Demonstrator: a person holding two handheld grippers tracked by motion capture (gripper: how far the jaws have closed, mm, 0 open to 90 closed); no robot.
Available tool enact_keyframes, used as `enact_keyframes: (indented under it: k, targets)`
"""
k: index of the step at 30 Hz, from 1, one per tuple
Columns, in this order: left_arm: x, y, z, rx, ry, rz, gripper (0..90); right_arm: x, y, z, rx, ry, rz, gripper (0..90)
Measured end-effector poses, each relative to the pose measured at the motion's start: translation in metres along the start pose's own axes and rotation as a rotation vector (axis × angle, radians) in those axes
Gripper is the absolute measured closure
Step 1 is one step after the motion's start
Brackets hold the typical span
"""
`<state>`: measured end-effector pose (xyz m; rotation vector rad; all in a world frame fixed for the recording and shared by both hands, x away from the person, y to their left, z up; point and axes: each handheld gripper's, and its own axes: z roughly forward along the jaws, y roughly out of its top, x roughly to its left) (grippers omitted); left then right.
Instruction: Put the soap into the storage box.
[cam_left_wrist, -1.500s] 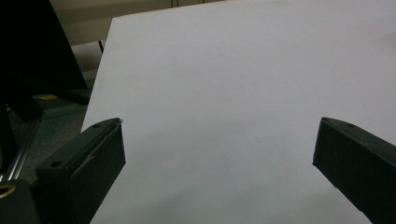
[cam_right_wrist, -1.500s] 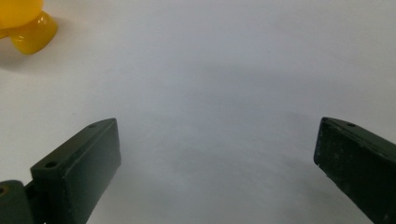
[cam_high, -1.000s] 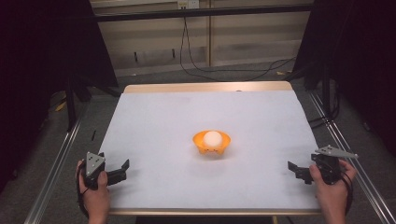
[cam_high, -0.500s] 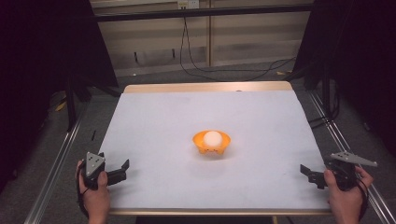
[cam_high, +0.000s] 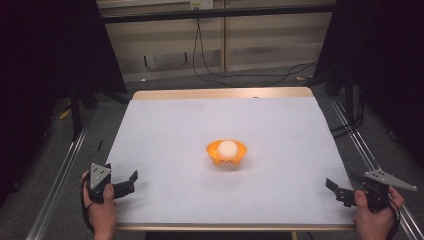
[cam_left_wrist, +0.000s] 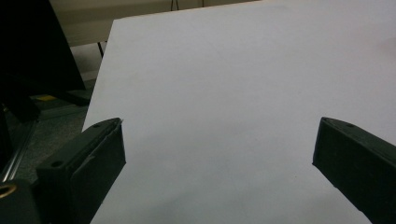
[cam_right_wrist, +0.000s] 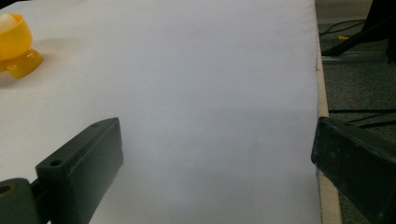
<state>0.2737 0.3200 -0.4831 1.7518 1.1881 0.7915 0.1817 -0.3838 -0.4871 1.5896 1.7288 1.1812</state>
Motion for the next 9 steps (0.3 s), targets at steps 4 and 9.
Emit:
enact_keyframes:
  k: [4,9]
  targets:
    - [0.0001,0.0001,0.0001,0.000,0.000,0.001,2.3,0.0021,-0.0001,0.0010,0.010,-0.016,-0.013,2.8]
    - [0.0004,0.0002,0.0005,0.003,-0.002,-0.002,2.3,0.0035,-0.0004,0.0014,0.016,-0.019,-0.014,2.8]
